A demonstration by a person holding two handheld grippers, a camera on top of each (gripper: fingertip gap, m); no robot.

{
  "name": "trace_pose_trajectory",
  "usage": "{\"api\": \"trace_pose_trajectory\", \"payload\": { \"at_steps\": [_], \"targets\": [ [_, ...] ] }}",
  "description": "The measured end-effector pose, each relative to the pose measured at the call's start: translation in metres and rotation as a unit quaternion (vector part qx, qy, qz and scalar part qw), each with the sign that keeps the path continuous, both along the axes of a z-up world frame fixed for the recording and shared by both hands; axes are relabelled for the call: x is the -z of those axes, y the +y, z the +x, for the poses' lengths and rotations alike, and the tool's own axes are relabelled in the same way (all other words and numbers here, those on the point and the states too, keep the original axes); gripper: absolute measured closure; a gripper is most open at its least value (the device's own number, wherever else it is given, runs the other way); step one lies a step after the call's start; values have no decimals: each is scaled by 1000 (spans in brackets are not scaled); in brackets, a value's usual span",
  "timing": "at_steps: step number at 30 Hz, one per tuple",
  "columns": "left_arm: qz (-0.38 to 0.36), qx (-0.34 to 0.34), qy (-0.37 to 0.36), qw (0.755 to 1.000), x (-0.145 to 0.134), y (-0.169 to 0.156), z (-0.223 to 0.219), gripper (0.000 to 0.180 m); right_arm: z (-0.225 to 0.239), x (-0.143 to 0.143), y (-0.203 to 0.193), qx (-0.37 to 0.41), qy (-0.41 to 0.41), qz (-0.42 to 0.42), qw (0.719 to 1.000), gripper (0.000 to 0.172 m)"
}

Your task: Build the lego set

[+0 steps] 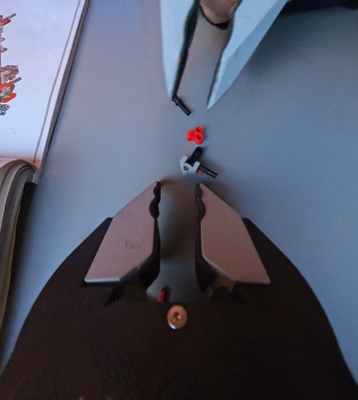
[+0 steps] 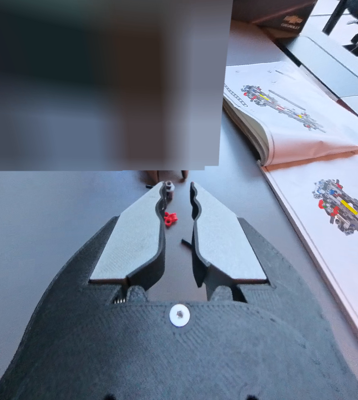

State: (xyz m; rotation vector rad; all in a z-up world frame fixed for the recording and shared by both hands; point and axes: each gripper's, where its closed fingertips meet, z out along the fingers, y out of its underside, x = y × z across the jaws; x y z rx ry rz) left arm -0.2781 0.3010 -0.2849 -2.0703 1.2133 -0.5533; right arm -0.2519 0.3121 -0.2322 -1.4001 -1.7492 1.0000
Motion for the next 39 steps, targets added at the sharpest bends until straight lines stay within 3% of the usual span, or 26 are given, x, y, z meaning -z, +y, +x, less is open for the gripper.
{"api": "trace_pose_trajectory", "payload": {
  "at_steps": [5, 13, 19, 39],
  "targets": [
    [8, 55, -2, 998, -2, 1, 5, 154, 8, 15, -25, 5, -12, 7, 1000, 158],
    [-15, 140, -7, 990, -1, -2, 15, 159, -2, 31, -28, 12, -45, 11, 999, 156],
    [-13, 147, -9, 989, -1, -3, 17, 165, -7, 42, -25, 18, -81, 2, 997, 159],
    [27, 124, 13, 992, 0, -5, 19, 169, -10, 45, -22, 24, -86, 47, 995, 168]
  ]
}}
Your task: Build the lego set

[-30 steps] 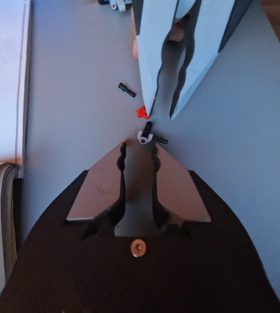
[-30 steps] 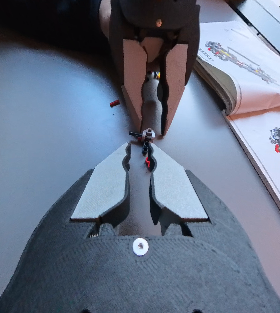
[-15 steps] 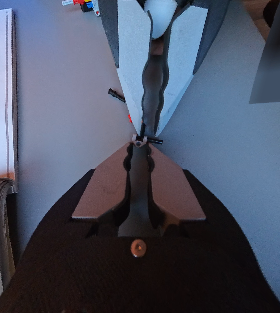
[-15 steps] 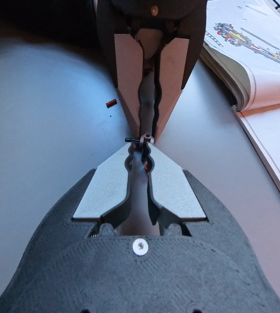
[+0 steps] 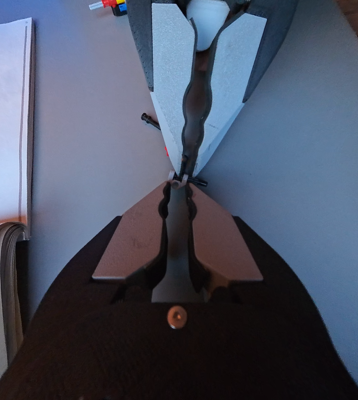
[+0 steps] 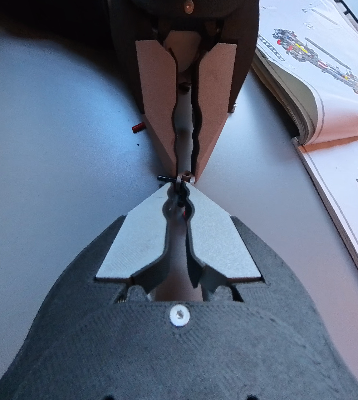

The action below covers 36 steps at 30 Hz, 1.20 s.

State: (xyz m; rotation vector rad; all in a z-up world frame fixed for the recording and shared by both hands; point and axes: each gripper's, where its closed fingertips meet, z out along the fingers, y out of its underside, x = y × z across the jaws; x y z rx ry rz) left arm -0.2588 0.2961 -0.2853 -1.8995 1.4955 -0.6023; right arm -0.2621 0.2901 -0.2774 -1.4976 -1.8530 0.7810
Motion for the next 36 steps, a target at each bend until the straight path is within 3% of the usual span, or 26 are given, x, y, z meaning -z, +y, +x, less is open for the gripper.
{"api": "trace_pose_trajectory", "payload": {
  "at_steps": [24, 36],
  "targets": [
    [13, -6, 4, 1000, 0, -2, 1, 169, 0, 1, -2, -28, -6, 25, 999, 172],
    [8, -4, 1, 1000, 0, -3, 1, 169, 0, 1, -4, -36, -10, -6, 999, 172]
  ]
}}
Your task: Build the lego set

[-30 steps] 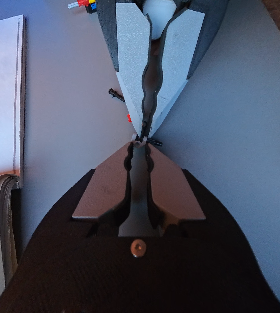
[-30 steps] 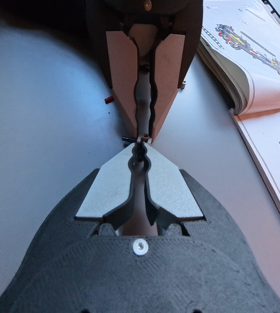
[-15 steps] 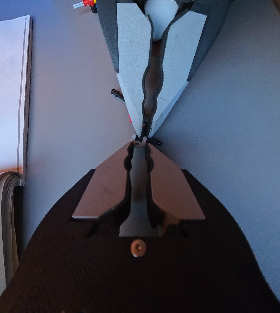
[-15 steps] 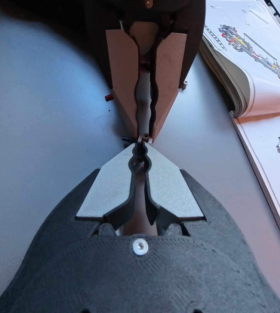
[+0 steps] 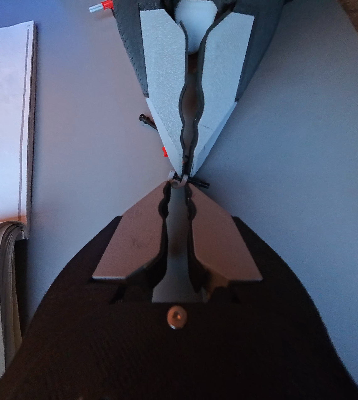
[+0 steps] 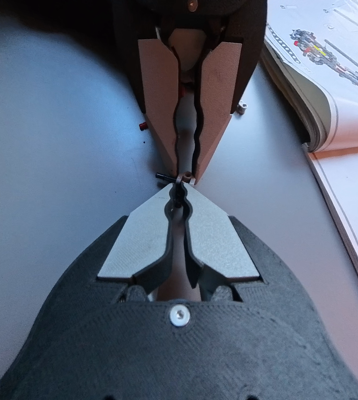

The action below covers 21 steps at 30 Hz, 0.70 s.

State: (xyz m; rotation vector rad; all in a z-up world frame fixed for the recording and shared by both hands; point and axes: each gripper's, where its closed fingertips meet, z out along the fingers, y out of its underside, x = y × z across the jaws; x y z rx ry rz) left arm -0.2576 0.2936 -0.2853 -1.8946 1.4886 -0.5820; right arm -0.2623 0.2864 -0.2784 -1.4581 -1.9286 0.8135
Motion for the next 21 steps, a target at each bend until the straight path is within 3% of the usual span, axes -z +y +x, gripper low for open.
{"api": "trace_pose_trajectory", "payload": {
  "at_steps": [14, 18, 21],
  "targets": [
    [6, 9, 0, 1000, 0, -2, 0, 169, 1, 0, -3, -9, 5, 7, 1000, 172],
    [21, 6, 4, 1000, 0, -2, 0, 169, 8, -10, 0, 1, 36, -2, 999, 155],
    [15, -4, 2, 1000, 0, -1, -2, 169, 20, -16, 11, 21, 51, -20, 998, 154]
  ]
}}
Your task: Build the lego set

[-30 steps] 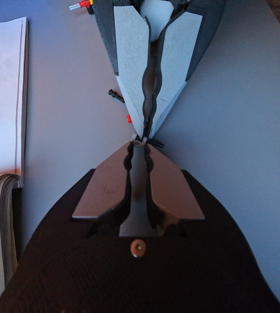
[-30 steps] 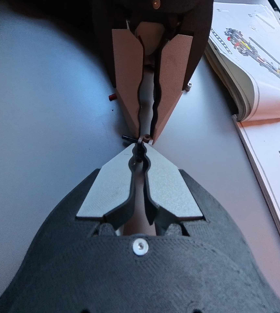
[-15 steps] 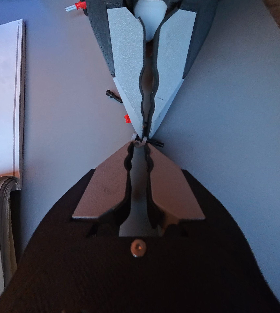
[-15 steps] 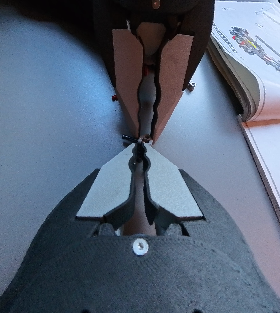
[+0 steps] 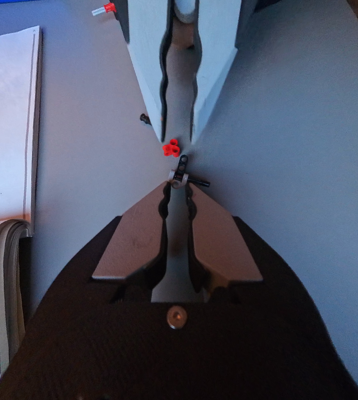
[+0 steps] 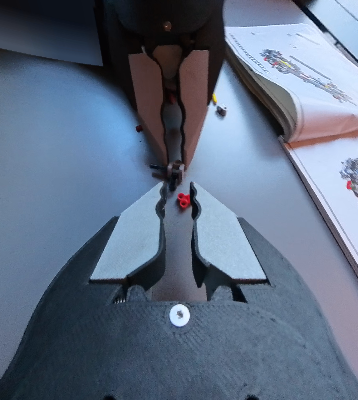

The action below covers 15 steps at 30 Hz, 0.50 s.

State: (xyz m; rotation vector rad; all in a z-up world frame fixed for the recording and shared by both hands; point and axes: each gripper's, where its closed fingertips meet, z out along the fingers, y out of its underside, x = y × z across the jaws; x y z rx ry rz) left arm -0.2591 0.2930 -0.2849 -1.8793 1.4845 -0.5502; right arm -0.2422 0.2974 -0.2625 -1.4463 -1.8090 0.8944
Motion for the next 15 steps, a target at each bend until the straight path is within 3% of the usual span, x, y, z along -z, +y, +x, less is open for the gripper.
{"api": "trace_pose_trajectory", "payload": {
  "at_steps": [8, 15],
  "targets": [
    [-27, -28, -5, 999, 0, -3, -3, 169, 14, 21, 12, 10, -67, 23, 997, 149],
    [-63, -42, -8, 997, 0, -5, -2, 156, 10, 22, 15, 25, -69, 40, 997, 159]
  ]
}}
